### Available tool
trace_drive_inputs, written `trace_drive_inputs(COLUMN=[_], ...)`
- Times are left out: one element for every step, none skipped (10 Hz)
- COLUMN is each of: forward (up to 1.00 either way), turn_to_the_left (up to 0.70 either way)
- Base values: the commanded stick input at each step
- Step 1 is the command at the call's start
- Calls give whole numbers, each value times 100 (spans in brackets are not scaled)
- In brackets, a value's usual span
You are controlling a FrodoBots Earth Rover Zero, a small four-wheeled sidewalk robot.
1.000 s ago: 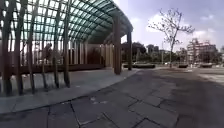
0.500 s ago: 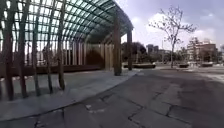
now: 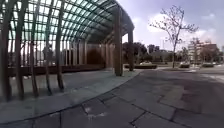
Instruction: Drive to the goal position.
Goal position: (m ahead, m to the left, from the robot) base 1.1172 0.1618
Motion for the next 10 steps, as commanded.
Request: trace_drive_inputs(forward=[85,85,85,85,85,85,74,35,0,0], turn_to_the_left=[-34,-34,-34,-34,-34,-34,-41,-64,-84,-74])
